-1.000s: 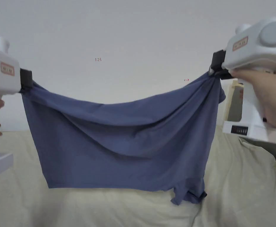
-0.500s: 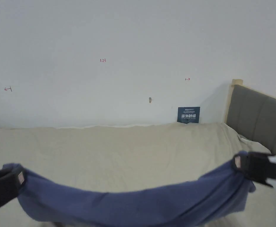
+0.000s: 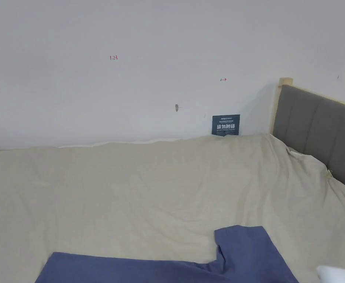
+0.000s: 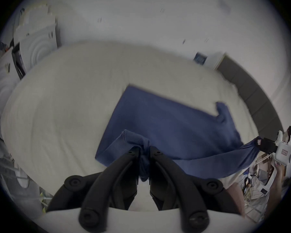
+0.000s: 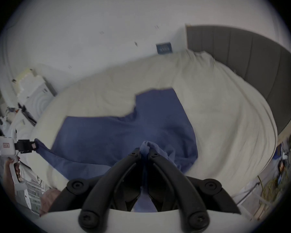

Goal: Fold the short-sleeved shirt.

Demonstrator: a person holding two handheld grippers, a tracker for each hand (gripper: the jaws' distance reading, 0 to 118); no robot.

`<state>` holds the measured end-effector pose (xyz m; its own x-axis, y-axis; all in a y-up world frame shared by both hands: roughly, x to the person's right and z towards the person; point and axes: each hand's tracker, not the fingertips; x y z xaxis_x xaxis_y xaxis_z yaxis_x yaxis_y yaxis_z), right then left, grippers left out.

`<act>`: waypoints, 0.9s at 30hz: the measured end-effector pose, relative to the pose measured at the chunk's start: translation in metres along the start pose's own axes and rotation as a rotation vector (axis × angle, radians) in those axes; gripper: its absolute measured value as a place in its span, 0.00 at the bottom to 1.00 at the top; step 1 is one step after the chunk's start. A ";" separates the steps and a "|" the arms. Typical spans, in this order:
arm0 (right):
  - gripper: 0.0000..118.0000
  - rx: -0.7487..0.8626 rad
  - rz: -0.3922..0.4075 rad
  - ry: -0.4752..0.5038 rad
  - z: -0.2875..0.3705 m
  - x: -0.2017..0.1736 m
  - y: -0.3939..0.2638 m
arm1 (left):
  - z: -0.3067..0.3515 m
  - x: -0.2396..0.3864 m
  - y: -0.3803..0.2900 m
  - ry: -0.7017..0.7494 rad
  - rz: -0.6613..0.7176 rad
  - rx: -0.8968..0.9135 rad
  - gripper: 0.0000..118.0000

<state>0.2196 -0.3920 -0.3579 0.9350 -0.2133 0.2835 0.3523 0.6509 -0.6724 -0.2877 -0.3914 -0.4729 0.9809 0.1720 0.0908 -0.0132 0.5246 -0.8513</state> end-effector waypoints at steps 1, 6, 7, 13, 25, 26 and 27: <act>0.06 -0.024 -0.025 -0.003 -0.011 0.004 -0.001 | -0.014 -0.003 0.000 -0.003 0.017 -0.028 0.12; 0.62 -0.100 -0.147 0.017 -0.039 0.024 -0.003 | -0.044 -0.018 -0.006 0.003 0.104 -0.045 0.81; 0.87 -0.113 -0.153 0.009 -0.040 0.027 -0.004 | -0.044 -0.020 -0.008 -0.027 0.112 -0.048 0.95; 0.92 0.050 -0.140 -0.074 0.007 0.036 0.005 | 0.002 -0.024 -0.012 -0.042 0.081 0.153 0.98; 0.00 0.588 0.041 0.156 0.142 -0.029 -0.022 | 0.159 0.027 -0.051 -0.015 -0.045 0.749 0.00; 0.00 0.575 0.047 0.141 0.141 -0.034 -0.023 | 0.151 0.018 -0.054 0.016 -0.048 0.751 0.00; 0.00 0.587 0.032 0.127 0.141 -0.038 -0.029 | 0.154 0.012 -0.058 0.039 -0.043 0.762 0.00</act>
<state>0.1685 -0.2999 -0.2528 0.9550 -0.2488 0.1616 0.2764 0.9442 -0.1793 -0.3048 -0.2912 -0.3427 0.9895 0.1166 0.0856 -0.0914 0.9627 -0.2547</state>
